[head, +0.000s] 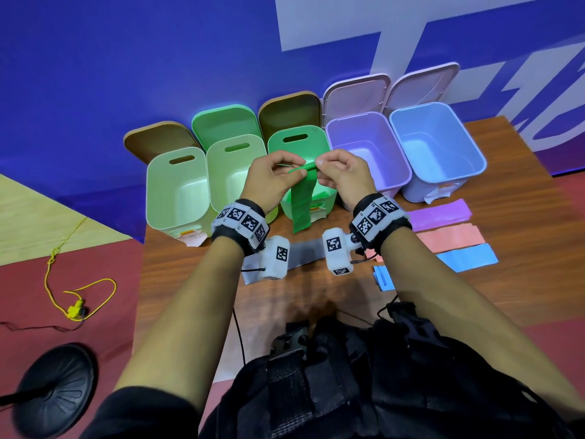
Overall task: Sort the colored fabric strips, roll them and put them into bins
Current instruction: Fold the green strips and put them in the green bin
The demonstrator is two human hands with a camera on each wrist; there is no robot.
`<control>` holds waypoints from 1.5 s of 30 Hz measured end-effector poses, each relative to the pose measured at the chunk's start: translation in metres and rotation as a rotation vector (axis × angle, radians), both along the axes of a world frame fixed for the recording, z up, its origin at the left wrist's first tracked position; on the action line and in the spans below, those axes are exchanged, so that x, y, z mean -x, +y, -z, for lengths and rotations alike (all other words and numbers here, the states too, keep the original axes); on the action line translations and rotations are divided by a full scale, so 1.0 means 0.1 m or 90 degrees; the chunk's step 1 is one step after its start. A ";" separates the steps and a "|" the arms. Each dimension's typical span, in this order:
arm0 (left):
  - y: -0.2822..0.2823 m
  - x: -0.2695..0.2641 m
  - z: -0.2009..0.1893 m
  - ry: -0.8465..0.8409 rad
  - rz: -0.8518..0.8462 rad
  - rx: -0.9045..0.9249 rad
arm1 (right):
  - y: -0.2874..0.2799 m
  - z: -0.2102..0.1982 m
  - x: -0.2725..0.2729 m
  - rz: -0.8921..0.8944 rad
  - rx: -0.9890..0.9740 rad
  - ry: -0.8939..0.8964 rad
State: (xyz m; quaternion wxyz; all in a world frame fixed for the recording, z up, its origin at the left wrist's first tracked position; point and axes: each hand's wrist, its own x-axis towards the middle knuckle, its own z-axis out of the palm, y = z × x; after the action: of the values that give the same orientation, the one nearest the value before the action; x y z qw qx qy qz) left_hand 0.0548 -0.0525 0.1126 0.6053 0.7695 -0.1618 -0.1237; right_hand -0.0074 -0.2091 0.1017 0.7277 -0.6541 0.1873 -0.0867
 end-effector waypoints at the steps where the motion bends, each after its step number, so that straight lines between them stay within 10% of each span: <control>1: 0.00 0.00 0.00 0.000 -0.002 -0.001 | 0.01 0.00 0.00 -0.003 0.004 -0.002; 45: 0.05 0.05 0.09 0.021 -0.014 0.014 | -0.01 -0.01 0.01 -0.014 0.048 -0.028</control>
State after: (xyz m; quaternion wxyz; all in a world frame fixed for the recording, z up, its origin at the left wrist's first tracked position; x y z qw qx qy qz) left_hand 0.0501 -0.0479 0.1036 0.6177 0.7624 -0.1448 -0.1275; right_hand -0.0083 -0.2096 0.1032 0.7075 -0.6810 0.1606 -0.1000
